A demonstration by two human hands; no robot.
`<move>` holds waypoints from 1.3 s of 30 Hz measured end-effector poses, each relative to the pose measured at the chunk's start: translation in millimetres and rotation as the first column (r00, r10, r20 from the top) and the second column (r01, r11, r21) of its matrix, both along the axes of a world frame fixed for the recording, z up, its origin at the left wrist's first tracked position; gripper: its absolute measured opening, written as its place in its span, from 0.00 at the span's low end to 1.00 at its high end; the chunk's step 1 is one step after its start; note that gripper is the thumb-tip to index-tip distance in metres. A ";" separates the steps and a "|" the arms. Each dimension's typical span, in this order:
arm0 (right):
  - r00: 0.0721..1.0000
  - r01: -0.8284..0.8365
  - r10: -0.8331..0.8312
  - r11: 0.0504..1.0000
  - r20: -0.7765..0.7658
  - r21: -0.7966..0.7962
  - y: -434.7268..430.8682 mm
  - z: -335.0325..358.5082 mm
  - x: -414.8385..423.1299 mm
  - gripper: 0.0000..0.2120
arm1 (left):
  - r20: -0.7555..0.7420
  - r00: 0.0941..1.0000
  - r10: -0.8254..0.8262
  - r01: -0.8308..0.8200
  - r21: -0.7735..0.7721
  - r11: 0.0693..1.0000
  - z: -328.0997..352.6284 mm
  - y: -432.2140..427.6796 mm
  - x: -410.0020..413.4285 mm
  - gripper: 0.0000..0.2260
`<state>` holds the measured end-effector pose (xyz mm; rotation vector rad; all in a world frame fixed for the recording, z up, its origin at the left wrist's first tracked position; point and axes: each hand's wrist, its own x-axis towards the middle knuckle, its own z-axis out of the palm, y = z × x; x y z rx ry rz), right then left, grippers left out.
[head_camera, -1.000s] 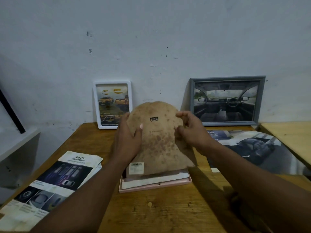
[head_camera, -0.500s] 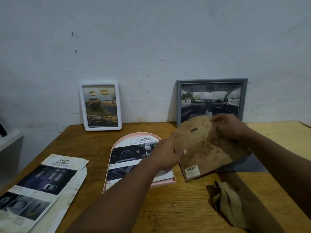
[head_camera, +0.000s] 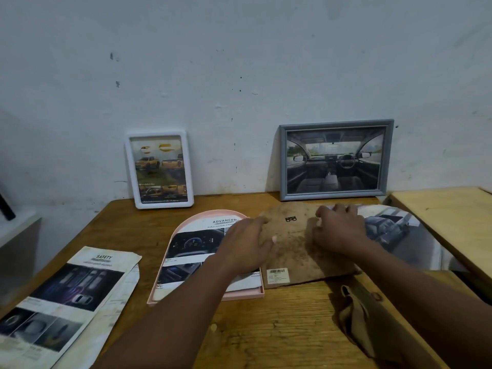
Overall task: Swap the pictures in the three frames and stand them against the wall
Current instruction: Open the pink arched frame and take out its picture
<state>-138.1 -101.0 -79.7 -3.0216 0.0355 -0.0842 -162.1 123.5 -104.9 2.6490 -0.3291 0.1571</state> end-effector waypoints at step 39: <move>0.930 -0.365 0.188 0.578 0.317 0.729 39.3 65.6 -1.3 0.28 | 0.349 0.930 0.118 0.002 -0.326 0.945 31.1 42.0 -23.5 0.21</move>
